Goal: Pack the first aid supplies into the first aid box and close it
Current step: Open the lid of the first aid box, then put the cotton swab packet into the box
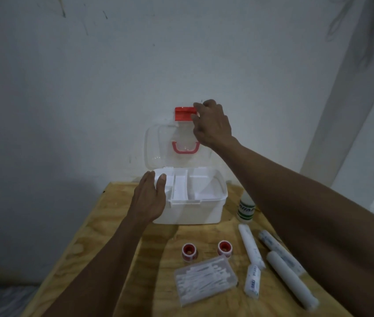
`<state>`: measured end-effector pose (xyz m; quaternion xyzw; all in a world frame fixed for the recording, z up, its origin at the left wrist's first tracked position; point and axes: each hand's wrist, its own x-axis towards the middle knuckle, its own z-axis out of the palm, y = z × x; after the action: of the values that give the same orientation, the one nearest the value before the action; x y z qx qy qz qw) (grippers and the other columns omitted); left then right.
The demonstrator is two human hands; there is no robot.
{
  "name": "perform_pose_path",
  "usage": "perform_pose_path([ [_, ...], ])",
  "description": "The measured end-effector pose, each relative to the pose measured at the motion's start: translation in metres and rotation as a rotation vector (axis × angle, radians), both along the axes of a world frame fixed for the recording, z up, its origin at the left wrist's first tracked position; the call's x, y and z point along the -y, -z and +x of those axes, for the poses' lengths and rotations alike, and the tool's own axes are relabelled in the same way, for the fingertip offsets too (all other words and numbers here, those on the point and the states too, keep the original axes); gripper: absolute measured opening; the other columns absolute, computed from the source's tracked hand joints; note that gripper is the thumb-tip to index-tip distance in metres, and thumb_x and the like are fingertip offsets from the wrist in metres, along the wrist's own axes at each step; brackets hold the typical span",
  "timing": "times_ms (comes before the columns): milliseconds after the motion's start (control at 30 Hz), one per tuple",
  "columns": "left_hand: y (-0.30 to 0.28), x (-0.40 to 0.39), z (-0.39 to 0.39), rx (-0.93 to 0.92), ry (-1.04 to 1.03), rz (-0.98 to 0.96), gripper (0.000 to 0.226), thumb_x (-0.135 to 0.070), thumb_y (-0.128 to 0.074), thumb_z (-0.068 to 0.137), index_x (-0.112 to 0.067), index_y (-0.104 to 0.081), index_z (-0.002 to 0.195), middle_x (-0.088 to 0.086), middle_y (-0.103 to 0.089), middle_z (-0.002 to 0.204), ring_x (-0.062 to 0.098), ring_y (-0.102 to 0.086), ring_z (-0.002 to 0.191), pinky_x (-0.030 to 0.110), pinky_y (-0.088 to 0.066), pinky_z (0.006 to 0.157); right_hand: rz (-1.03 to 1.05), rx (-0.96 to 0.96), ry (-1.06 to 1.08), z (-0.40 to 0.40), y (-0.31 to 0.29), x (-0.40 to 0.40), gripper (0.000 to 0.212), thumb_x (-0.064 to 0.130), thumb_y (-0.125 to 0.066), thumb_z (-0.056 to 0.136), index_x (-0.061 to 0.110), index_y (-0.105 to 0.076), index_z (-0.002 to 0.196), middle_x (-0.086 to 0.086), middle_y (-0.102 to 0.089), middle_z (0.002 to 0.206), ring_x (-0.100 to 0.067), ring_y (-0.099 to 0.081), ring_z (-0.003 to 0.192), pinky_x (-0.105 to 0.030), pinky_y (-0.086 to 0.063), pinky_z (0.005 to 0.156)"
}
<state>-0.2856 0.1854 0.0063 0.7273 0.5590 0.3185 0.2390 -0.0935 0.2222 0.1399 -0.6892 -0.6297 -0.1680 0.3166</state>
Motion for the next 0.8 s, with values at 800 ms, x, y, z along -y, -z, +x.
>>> perform_pose_path([
  [800,-0.013,0.004,-0.001,-0.051,-0.017,-0.073,0.066,-0.044,-0.053,0.094,-0.016,-0.031,0.15,0.006,-0.026,0.161,0.031,-0.029,0.145,0.048,-0.028,0.118,-0.848,0.003,-0.618,-0.019,0.119,0.211,0.061,0.039,-0.081,0.075,0.029,-0.06,0.131,0.003,-0.06,0.134,-0.018,-0.056,0.117,-0.036,-0.048,0.096],
])
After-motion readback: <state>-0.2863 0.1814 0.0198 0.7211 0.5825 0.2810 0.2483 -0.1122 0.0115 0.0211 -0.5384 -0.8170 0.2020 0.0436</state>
